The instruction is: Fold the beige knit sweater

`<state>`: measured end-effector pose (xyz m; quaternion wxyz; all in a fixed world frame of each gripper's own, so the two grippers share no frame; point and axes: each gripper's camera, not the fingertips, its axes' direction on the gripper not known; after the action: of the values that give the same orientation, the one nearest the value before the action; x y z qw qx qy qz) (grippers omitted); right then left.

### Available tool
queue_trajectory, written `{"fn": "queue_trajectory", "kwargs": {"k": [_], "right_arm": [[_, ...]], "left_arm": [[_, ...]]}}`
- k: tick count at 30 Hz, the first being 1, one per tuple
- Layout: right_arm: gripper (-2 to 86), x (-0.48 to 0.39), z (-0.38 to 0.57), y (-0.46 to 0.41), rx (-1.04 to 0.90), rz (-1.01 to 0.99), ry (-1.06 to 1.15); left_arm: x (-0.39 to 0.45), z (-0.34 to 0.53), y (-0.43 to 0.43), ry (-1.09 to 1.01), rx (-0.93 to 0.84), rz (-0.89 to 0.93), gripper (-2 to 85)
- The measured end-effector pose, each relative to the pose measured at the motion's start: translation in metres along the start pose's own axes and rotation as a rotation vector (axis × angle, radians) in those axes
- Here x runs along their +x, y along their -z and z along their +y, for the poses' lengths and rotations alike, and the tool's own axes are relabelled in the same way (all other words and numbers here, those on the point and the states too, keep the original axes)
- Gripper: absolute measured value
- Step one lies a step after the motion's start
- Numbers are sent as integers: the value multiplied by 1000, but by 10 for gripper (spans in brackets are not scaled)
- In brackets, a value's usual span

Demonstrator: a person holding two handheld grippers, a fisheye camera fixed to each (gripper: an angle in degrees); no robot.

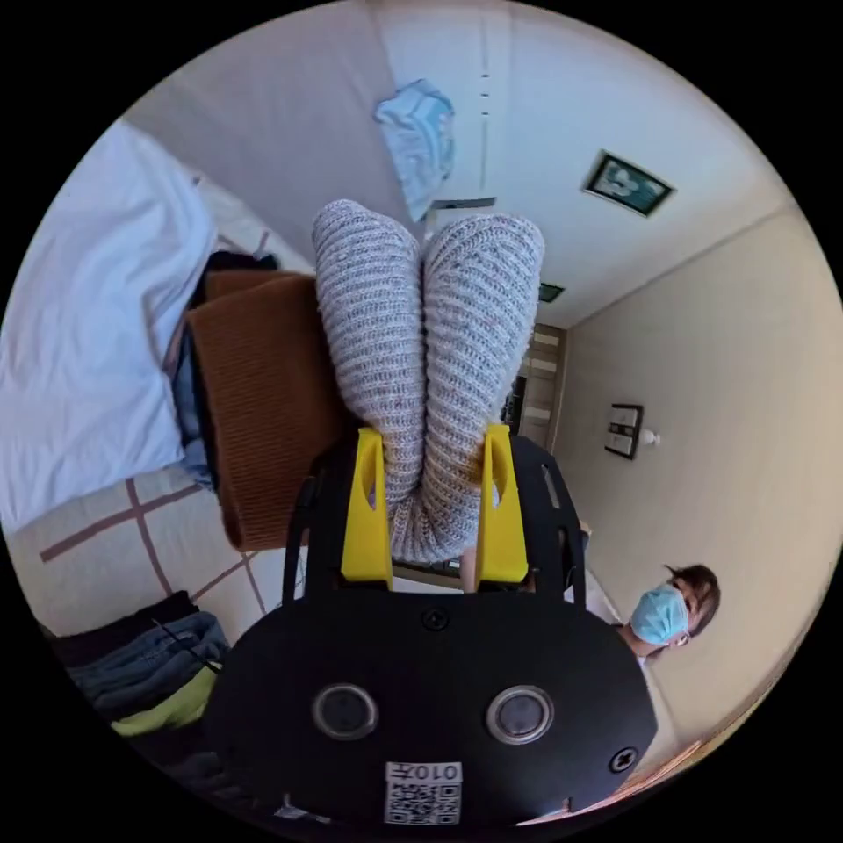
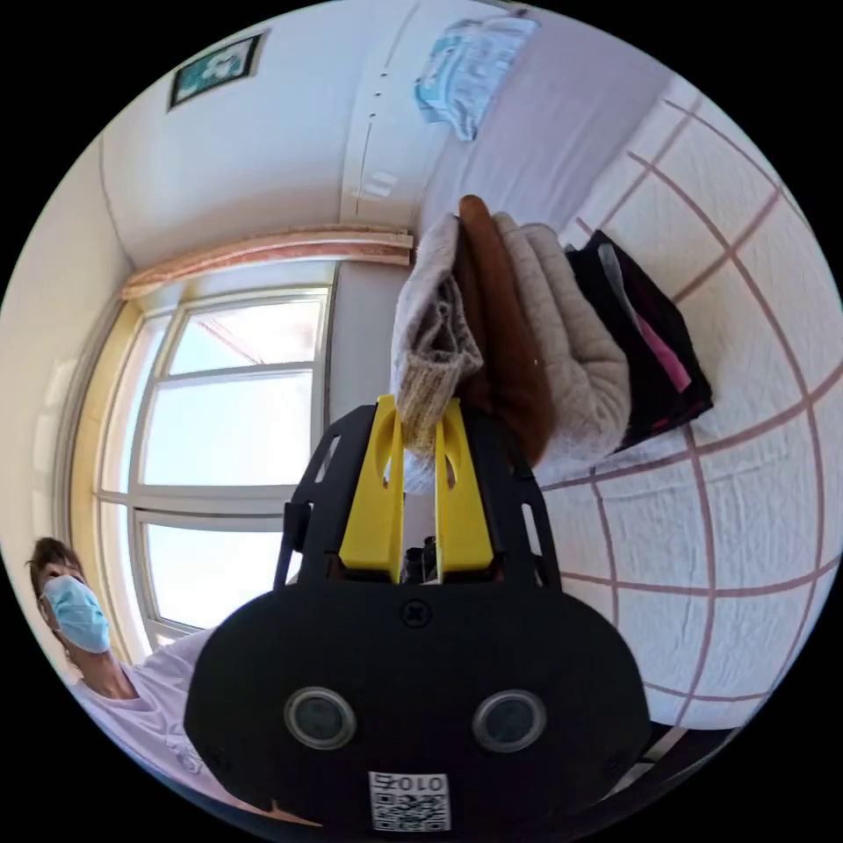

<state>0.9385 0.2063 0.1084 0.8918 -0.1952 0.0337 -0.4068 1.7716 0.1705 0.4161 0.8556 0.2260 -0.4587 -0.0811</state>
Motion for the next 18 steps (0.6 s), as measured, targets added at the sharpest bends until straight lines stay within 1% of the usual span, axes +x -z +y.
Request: {"fn": "queue_trajectory", "kwargs": {"k": [1, 3, 4, 5, 7, 9, 10, 12, 13, 15, 16, 18], "right_arm": [[69, 24, 0, 4, 18, -31, -32], [68, 22, -6, 8, 22, 40, 63], [69, 14, -15, 8, 19, 115, 126], [70, 8, -27, 7, 12, 152, 140], [71, 1, -44, 5, 1, 130, 98], [71, -15, -53, 8, 13, 106, 101], [71, -27, -55, 9, 23, 143, 144], [70, -27, -57, 11, 35, 189, 155], [70, -14, -60, 10, 43, 199, 122], [69, 15, -69, 10, 58, 253, 136], [67, 34, -76, 10, 68, 268, 183], [65, 58, -86, 15, 91, 200, 184]], "left_arm": [[-24, 0, -8, 42, 8, 84, 177], [-25, -1, -14, -5, 11, 176, 177], [-8, -3, -13, -49, -3, 147, 177], [3, -5, -11, -66, -13, 114, 177], [45, -10, -3, -119, -36, -6, 175], [73, -12, -2, -162, -45, -44, 176], [87, -14, -5, -195, -72, -42, 178], [88, -18, -11, -172, -98, -35, 180], [81, -21, -17, -135, -108, -62, 181], [71, -24, -24, -99, -102, -148, 183], [63, -24, -25, -85, -72, -116, 185], [56, -22, -30, -83, -35, -66, 189]]}}
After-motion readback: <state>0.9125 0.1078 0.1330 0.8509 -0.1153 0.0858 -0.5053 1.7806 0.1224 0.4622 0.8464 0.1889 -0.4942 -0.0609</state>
